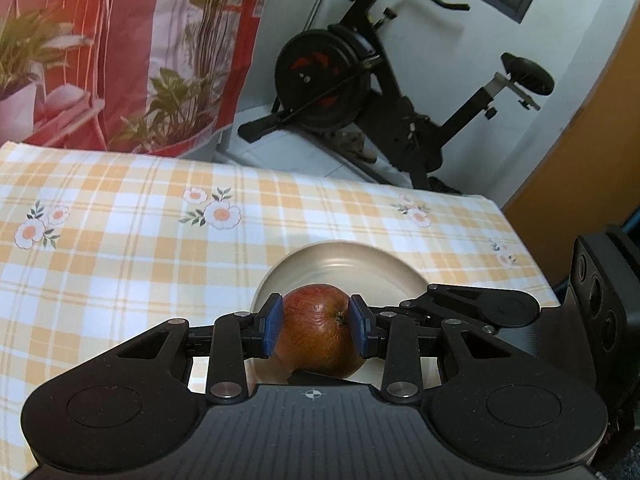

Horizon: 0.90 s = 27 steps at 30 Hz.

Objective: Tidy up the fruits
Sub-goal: 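Lift the red apple with the left gripper and carry it over the beige plate, then lower the apple onto the plate and open the left gripper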

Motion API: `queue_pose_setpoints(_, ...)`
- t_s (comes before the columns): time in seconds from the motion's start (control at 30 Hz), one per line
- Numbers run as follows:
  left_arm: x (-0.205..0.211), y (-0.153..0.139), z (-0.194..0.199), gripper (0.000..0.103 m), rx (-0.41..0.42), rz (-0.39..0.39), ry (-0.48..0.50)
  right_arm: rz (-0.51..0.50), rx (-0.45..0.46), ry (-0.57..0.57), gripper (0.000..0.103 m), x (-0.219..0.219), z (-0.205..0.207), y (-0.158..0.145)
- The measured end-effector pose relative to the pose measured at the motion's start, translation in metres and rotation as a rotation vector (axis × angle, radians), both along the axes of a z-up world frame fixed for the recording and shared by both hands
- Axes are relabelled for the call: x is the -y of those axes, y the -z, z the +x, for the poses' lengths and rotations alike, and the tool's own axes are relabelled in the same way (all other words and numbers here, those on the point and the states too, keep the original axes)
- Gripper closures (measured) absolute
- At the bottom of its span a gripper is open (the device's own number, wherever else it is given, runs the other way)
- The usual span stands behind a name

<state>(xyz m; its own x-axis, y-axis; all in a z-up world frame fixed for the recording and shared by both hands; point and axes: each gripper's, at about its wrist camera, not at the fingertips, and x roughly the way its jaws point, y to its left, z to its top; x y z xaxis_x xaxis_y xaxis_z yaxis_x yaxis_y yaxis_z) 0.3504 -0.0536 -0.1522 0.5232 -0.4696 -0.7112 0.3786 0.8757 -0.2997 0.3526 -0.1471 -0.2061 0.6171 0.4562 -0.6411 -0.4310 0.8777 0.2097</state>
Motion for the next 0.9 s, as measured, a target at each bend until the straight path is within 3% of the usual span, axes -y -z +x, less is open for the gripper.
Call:
queue_pose_setpoints(0.47,0.003,0.014,0.008,0.065,-0.017,0.031,-0.015,-0.015,-0.028,0.006,0.047,-0.006,0.011,0.019)
queue_pose_setpoints(0.9,0.006,0.013,0.006,0.065,0.005,0.062,-0.034,-0.047,-0.011,0.007,0.044,-0.004,0.004,0.009)
